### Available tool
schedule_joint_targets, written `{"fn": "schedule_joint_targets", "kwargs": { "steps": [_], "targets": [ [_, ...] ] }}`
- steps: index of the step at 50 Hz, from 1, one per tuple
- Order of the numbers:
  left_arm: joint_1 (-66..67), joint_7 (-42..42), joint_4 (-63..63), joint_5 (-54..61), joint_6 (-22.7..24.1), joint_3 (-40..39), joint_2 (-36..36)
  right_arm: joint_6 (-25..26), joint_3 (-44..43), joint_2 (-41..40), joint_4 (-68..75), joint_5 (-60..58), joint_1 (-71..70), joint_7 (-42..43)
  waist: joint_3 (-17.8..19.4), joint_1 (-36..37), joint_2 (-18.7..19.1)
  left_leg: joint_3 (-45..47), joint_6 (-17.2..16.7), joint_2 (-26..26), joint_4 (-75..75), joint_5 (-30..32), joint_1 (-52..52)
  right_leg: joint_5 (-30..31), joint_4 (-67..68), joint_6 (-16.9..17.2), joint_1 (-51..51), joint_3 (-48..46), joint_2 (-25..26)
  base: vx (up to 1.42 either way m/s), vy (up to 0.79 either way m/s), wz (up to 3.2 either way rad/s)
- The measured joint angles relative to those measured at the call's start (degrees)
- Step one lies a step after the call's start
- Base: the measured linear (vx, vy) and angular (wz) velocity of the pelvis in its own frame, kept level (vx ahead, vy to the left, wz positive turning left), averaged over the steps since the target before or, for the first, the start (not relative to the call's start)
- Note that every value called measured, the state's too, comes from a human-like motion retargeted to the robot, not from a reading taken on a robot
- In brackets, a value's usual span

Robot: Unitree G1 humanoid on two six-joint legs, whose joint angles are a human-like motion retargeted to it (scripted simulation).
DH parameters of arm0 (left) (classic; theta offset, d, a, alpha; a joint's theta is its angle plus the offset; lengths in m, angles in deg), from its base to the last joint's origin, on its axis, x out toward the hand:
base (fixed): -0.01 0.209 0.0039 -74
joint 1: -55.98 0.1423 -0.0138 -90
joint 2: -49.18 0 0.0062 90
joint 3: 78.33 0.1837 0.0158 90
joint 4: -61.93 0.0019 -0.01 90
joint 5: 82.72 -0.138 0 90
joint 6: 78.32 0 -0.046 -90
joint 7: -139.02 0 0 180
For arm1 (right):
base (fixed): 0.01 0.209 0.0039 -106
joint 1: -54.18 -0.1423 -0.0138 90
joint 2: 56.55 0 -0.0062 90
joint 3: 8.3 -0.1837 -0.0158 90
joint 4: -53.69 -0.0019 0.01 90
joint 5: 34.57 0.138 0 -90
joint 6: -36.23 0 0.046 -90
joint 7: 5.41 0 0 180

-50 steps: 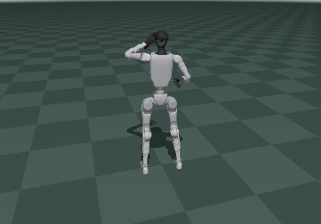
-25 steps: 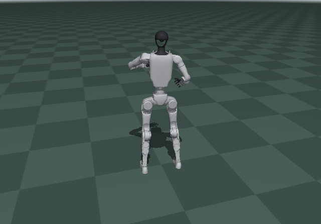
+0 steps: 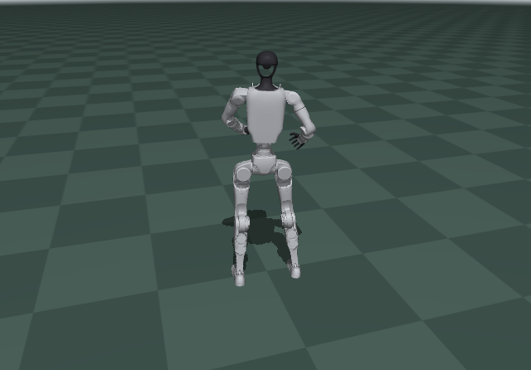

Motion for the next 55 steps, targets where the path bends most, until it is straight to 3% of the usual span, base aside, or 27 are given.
{"fn": "schedule_joint_targets", "kwargs": {
  "steps": [4, 13, 22, 30, 35, 42, 49, 55],
  "targets": [
    [0.09, 2.22, -2.92, 1.87, 0.54, -1.77, 1.51, 0.04, 0.02, 0.04, -0.57, 0.12, -0.04, -1.29, 0.06, 0.49, -0.03, -0.04, -0.11, 0.05, 0.01, -0.02, 0.00, 0.01, 0.05, -0.10, 0.01, -0.06, 0.04, 0.00, 0.00, 0.00],
    [1.12, -4.61, -21.73, 7.92, 1.64, -8.72, 12.60, 0.51, -0.85, -0.82, -0.90, 0.04, 0.32, 0.53, 0.28, 2.55, 0.18, -0.07, -0.83, 0.23, -0.22, -0.16, 0.40, 0.15, -0.17, 0.10, 0.46, -0.24, 0.18, 0.00, 0.00, 0.00],
    [5.05, -6.60, -36.09, 36.54, 0.09, -22.59, 17.70, 2.48, -0.66, -1.65, -1.43, 0.21, -0.38, 0.98, 0.79, 4.06, 0.40, -0.15, -1.23, 0.36, -0.63, -0.01, 0.75, 0.22, -0.46, -0.20, 0.89, -0.61, 0.24, 0.00, 0.00, 0.00],
    [0.54, -8.36, -38.68, 58.22, 0.10, -33.18, 19.03, 3.83, 0.44, -1.39, -1.04, 0.51, -1.84, -0.48, 0.59, 4.54, 0.80, -0.48, -1.08, 0.32, -0.87, 0.24, 0.94, 0.09, -0.55, -0.65, 1.26, -1.17, 0.15, 0.00, 0.00, 0.00],
    [-7.98, -9.10, -33.60, 65.72, -1.04, -35.44, 20.86, 4.20, 0.84, -0.90, -0.84, 0.91, -2.27, -1.06, 0.11, 4.64, 1.06, -0.79, -0.76, 0.20, -0.92, 0.40, 1.03, -0.04, -0.60, -0.81, 1.54, -1.59, 0.00, 0.00, 0.00, 0.00],
    [-22.27, -8.78, -19.04, 72.37, -4.04, -31.89, 22.28, 4.62, 1.82, 0.29, -0.72, 1.71, -2.88, -1.78, -0.75, 3.97, 1.63, -1.22, -0.50, 0.05, -0.87, 0.58, 0.98, -0.21, -0.61, -0.86, 1.82, -2.21, -0.20, 0.00, 0.00, 0.00],
    [-35.26, -9.08, 2.22, 73.78, -6.35, -27.03, 21.28, 4.23, 3.63, 1.85, -0.04, 2.74, -4.63, -1.36, -1.69, 1.58, 2.71, -1.59, -0.59, 0.01, -0.68, 0.66, 0.64, -0.42, -0.42, -0.89, 1.73, -2.73, -0.29, 0.00, 0.00, 0.00],
    [-44.91, -14.00, 25.01, 71.09, -8.51, -22.28, 18.69, 3.61, 5.91, 3.36, 0.76, 3.26, -7.04, 0.63, -2.49, -1.08, 3.82, -1.64, -0.67, 0.02, -0.54, 0.64, 0.28, -0.64, -0.18, -0.84, 1.35, -2.81, -0.30, 0.00, 0.00, 0.00]
  ]
}}
